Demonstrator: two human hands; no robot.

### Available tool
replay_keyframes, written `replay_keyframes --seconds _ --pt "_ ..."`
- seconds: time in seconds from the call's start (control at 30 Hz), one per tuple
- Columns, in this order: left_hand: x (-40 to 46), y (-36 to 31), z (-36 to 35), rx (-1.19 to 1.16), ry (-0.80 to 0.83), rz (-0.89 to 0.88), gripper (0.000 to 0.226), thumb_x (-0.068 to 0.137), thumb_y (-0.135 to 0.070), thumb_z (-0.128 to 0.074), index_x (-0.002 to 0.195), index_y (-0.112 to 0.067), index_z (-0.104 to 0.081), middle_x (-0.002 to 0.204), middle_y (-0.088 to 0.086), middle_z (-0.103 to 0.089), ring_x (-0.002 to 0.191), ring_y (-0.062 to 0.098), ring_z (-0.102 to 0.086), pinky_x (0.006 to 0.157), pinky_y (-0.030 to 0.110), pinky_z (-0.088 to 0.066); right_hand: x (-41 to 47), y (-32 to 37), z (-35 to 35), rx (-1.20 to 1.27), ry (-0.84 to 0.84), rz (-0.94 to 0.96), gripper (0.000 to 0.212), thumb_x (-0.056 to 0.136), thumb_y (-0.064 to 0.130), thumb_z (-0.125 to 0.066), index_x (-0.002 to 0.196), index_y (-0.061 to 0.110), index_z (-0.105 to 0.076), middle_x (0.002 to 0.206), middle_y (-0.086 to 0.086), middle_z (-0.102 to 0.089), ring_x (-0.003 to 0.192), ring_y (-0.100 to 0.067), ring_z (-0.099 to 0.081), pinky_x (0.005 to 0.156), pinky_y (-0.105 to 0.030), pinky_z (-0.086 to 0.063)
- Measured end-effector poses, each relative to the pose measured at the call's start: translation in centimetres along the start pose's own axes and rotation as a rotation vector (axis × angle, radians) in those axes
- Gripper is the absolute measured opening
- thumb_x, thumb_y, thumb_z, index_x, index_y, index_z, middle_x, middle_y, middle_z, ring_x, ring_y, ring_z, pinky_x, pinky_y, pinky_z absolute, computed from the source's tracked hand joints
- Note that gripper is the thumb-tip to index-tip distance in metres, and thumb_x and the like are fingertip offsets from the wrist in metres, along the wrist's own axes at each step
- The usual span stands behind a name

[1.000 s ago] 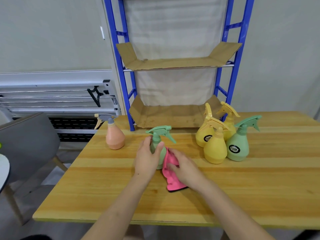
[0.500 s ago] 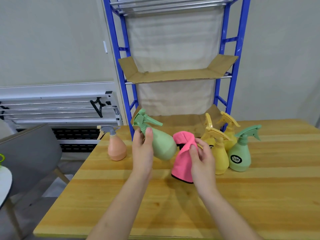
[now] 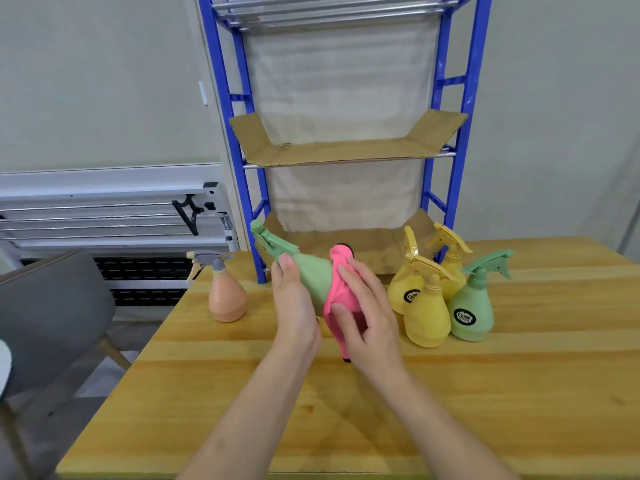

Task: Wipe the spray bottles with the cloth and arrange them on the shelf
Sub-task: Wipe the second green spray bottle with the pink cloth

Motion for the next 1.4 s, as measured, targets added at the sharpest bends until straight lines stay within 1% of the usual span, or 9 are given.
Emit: replay_keyframes --seconds 0.1,0.27,0.53,0.77,0.9,1.07,1.17,1.27,1.4 --pt "-0.4 0.7 -0.4 -0.089 0.018 0.038 0.031 0.11 -0.037 -0.039 0.113 -0.018 -0.063 0.099 0.008 -0.072 0.101 0.029 -0.068 0.107 0.054 -0.049 0.4 -1.0 0.5 0.134 -0.093 -0.199 0.042 0.104 0.035 -0.05 0.141 0.017 -0.061 0.143 0.004 -0.056 0.138 -0.018 -0.052 0.115 -0.034 -0.043" --pt "-1.5 0.9 -0.9 -0.128 0.036 0.043 0.031 0.11 -0.039 -0.04 0.116 -0.017 -0.06 0.101 0.006 -0.072 0.1 0.031 -0.069 0.101 0.053 -0.054 -0.5 -3.2 -0.6 0.463 -0.23 -0.537 0.036 0.106 0.043 -0.044 0.126 0.022 -0.065 0.125 0.009 -0.071 0.121 -0.015 -0.063 0.107 -0.05 -0.049" --pt "-1.0 0.7 -1.6 -0.031 0.065 0.017 0.043 0.107 -0.046 -0.041 0.137 -0.017 -0.052 0.137 0.011 -0.062 0.127 0.024 -0.06 0.114 0.048 -0.045 0.4 -1.2 0.0 0.084 -0.211 -0.09 0.049 0.109 0.035 -0.038 0.142 0.001 -0.048 0.143 -0.015 -0.049 0.136 -0.028 -0.048 0.114 -0.044 -0.041" --pt "-1.8 -0.7 -2.6 0.016 0.193 -0.042 0.026 0.11 -0.037 -0.039 0.113 -0.023 -0.061 0.1 -0.006 -0.074 0.106 0.018 -0.067 0.101 0.039 -0.053 -0.7 -4.0 -0.4 0.514 -0.326 -0.644 0.036 0.115 0.034 -0.028 0.122 0.019 -0.06 0.109 0.013 -0.066 0.103 -0.004 -0.061 0.082 -0.01 -0.047" --pt "-1.1 0.0 -2.3 0.036 0.15 -0.004 0.029 0.109 -0.041 -0.041 0.126 -0.021 -0.054 0.11 -0.005 -0.071 0.109 0.014 -0.066 0.097 0.033 -0.052 -0.4 -4.8 -0.7 0.449 -0.245 -0.638 0.036 0.113 0.045 -0.028 0.125 0.027 -0.057 0.114 0.007 -0.063 0.105 -0.005 -0.061 0.087 -0.019 -0.049" --pt "-0.7 1.7 -2.8 0.164 0.185 0.106 0.087 0.087 -0.075 -0.053 0.153 -0.025 -0.025 0.152 -0.004 -0.044 0.137 0.01 -0.047 0.119 0.04 -0.037 0.7 -2.4 0.8 0.127 -0.21 -0.211 0.041 0.108 0.033 -0.036 0.143 0.015 -0.047 0.141 -0.005 -0.049 0.134 -0.023 -0.049 0.112 -0.038 -0.042" --pt "-0.9 1.7 -2.9 0.105 0.195 0.129 0.07 0.093 -0.062 -0.054 0.147 -0.021 -0.039 0.144 0.005 -0.056 0.13 0.018 -0.058 0.115 0.045 -0.044 0.9 -1.3 1.1 0.041 -0.196 -0.07 0.047 0.106 0.026 -0.04 0.144 -0.001 -0.046 0.144 -0.011 -0.044 0.137 -0.025 -0.046 0.115 -0.038 -0.039" --pt "-0.7 1.0 -2.7 0.059 0.153 0.078 0.033 0.108 -0.038 -0.046 0.128 -0.013 -0.055 0.126 0.014 -0.067 0.12 0.032 -0.065 0.108 0.054 -0.05 0.5 -2.6 0.1 0.125 -0.174 -0.196 0.043 0.109 0.032 -0.036 0.146 0.012 -0.046 0.145 -0.005 -0.046 0.138 -0.025 -0.047 0.114 -0.04 -0.041" --pt "-0.8 0.7 -2.4 -0.006 0.157 0.048 0.038 0.109 -0.033 -0.044 0.138 -0.009 -0.05 0.122 0.007 -0.066 0.122 0.027 -0.063 0.112 0.053 -0.046 -0.2 -4.9 -0.9 0.399 -0.141 -0.577 0.043 0.111 0.051 -0.027 0.14 0.031 -0.051 0.132 0.011 -0.059 0.123 -0.002 -0.057 0.098 -0.021 -0.048"
Point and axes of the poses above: each hand's wrist, its own x-axis towards the middle knuckle, its own z-axis out of the back of the hand, y = z × x, the point moved 10 cm from there along x, towards the middle knuckle
